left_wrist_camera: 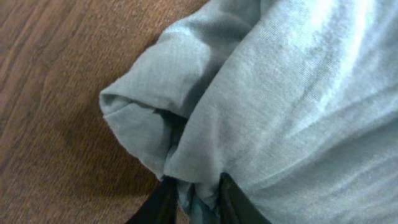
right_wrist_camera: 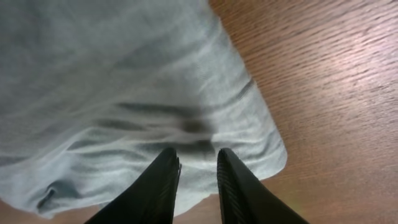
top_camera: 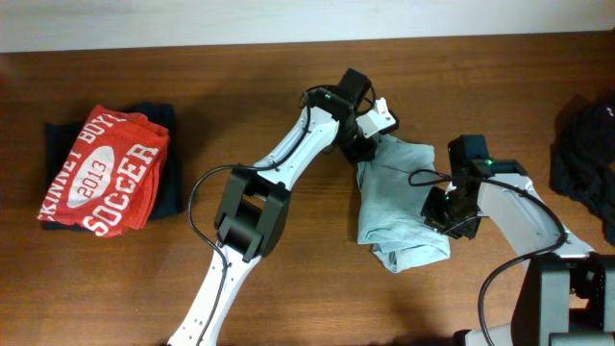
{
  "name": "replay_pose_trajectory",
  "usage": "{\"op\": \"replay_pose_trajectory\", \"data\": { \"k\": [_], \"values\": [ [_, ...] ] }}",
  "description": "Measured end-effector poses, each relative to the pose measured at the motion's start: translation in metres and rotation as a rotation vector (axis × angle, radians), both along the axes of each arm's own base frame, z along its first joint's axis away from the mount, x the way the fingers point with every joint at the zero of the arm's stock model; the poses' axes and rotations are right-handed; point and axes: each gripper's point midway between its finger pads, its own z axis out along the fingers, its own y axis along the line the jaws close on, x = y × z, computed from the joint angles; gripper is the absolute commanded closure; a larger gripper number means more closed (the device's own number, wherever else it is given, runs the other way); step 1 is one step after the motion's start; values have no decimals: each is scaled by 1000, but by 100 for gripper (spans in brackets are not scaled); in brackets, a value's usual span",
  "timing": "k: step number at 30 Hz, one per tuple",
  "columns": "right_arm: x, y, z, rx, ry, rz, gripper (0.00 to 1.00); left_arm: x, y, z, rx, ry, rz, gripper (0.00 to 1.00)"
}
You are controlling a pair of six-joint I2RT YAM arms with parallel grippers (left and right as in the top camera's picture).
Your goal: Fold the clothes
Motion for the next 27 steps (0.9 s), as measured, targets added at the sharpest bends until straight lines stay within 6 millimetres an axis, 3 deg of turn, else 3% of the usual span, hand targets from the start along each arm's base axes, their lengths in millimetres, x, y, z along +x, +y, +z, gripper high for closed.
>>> {"op": "replay_pose_trajectory", "data": {
  "k": [1,6,10,17,25,26,27],
  "values": [
    [1,-1,0,-4,-2,-1,81,0,0,0,0,0,2,99],
    [3,-6,-6,-36,-1,-15,85,0,-1,0,2,10,22,99],
    [-1,-5,-32,-31,21,-16,96,-1,0,0,5,15,25,100],
    [-8,-8,-36,-20,36,-45,96,-2,8,-2,49,25,46,100],
    [-44,-16,-31,-78,124,-79,94,0,22,-2,60,74,101,100],
    [-46,-18,-30,-88,126,-82,94,1,25,-2,59,84,107,98],
    [-47,-19,-29,-96,123,-84,91,2,30,-2,62,93,118,89]
  ]
}}
